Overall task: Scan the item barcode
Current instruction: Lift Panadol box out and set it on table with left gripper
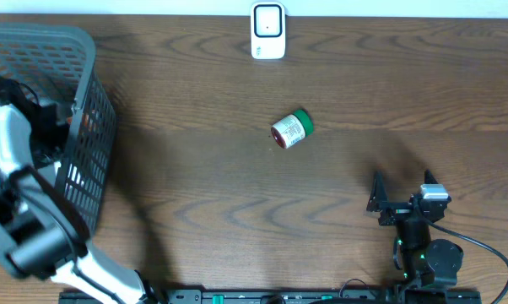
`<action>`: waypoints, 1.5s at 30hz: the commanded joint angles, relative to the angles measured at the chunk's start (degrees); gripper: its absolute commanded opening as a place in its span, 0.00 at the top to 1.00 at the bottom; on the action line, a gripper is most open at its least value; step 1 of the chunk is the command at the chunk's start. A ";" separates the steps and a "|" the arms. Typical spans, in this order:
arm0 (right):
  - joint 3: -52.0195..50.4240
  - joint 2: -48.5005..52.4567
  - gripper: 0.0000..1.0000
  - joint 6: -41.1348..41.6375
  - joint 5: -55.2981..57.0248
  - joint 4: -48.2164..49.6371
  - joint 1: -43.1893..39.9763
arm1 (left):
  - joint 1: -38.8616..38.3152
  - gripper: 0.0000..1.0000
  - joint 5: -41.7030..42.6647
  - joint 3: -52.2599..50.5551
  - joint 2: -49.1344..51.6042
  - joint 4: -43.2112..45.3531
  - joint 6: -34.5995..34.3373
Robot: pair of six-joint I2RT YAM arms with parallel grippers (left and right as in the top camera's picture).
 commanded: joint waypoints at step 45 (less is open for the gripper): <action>-0.07 -0.31 0.01 0.72 0.11 -0.22 0.28 | -51.34 0.57 9.75 -2.84 2.69 -2.23 -2.80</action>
